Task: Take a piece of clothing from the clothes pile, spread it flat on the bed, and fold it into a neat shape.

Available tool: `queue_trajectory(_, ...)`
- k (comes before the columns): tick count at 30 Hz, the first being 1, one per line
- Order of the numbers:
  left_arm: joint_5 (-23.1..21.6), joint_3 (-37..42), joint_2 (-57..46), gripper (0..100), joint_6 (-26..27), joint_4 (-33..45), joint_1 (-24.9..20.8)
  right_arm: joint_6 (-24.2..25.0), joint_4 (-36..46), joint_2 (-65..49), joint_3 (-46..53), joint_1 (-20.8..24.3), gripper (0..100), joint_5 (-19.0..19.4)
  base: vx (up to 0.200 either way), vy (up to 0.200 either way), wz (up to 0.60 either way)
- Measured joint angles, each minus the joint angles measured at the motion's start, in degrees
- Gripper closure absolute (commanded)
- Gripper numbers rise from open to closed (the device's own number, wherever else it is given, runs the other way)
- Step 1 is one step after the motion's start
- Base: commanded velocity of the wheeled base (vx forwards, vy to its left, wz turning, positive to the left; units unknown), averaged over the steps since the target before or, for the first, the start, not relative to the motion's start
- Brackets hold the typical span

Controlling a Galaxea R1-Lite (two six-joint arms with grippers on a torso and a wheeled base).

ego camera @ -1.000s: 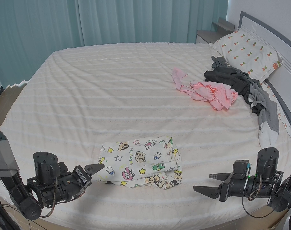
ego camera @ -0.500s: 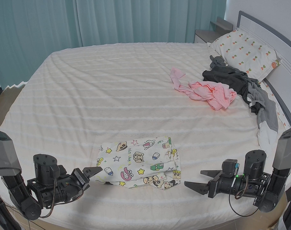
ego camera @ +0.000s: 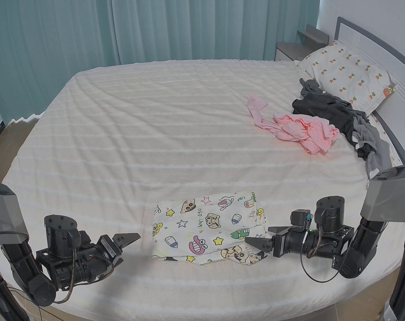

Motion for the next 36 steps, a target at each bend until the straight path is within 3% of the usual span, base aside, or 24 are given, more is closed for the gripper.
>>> queue_trajectory(10, -0.1, 0.3, 0.1, 0, 0.0, -0.7, 0.0, -0.1, 2.9, 0.0, -3.7, -3.3, 0, 0.0, 0.0, 0.0, 0.0)
queue_trajectory(18, 0.0, 0.3, 0.3, 0, 0.0, -0.7, 0.0, -0.2, 7.3, 0.8, -6.4, -1.2, 0, 0.4, 0.0, 0.0, 0.0)
queue_trajectory(19, 0.0, 0.3, 0.4, 0, 0.0, -0.7, 0.0, -0.2, 8.8, 0.9, -7.0, -1.0, 100, 0.5, 0.0, 0.0, 0.0)
queue_trajectory(25, -0.1, 0.3, 0.6, 0, 0.0, -0.8, 0.3, -0.1, 13.4, 1.6, -9.9, 0.0, 100, 0.9, 0.0, 0.0, 0.0)
queue_trajectory(36, -0.1, 0.2, 0.9, 0, 0.1, -0.8, 0.6, 0.0, 10.3, -0.1, -3.9, -0.2, 100, 0.9, 0.0, 0.0, 0.0)
